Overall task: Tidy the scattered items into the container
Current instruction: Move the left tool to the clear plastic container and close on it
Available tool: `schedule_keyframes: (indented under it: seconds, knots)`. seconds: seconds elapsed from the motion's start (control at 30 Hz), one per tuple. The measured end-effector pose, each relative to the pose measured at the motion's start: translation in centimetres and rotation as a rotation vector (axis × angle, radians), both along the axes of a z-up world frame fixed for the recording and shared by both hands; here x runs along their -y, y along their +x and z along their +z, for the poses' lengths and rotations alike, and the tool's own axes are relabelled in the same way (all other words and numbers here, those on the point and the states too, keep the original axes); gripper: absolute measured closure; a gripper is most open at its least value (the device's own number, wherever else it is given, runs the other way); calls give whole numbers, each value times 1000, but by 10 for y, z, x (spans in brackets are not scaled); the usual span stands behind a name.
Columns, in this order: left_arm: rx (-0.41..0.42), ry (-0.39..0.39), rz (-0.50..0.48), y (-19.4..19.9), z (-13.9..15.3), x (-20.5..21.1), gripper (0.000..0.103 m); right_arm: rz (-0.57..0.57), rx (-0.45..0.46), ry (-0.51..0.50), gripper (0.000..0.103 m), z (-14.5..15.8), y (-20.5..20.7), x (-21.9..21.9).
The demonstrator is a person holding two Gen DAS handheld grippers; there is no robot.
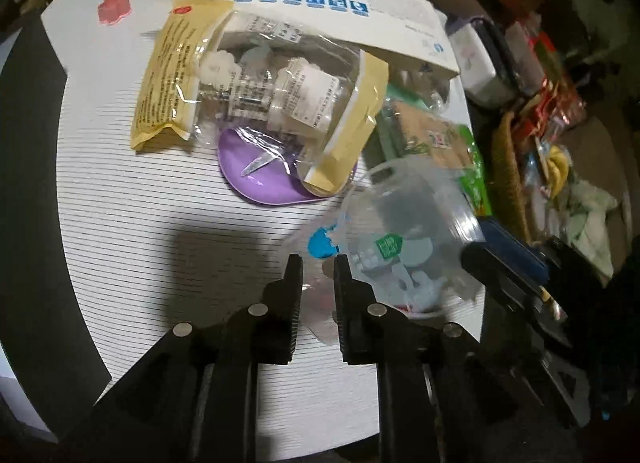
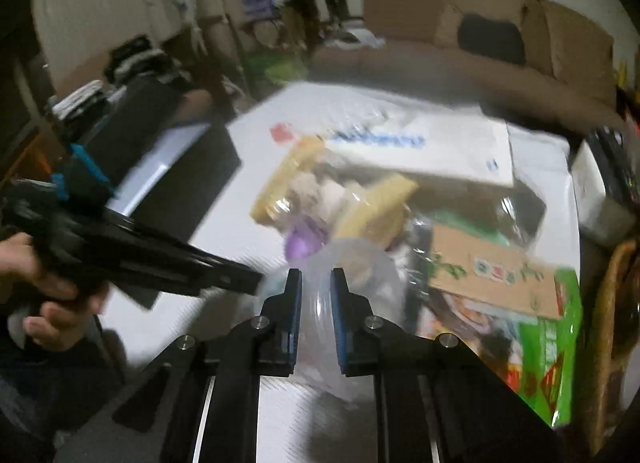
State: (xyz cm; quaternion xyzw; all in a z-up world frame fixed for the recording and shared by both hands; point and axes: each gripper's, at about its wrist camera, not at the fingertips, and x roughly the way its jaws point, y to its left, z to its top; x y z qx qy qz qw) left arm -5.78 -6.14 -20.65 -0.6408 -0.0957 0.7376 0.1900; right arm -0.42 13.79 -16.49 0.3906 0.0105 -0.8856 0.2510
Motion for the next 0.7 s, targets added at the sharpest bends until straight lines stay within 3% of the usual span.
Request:
schedule_keyframes:
  seconds: [0.03,0.33,0.5,0.7]
  knots:
    - [-3,-11,9,-1,0,3,90,9,18,-32,100,0,-2,0]
    - [24,7,19,-3,-6,5,90,0,159,-270,100,-8,-13,-26]
    - [-13,-8,61,-3,3,12,92,53,149,-244,99,-8,-5,-3]
    - [-25,41,90,-5,12,31,92,177,128,-210,99,-7,5,39]
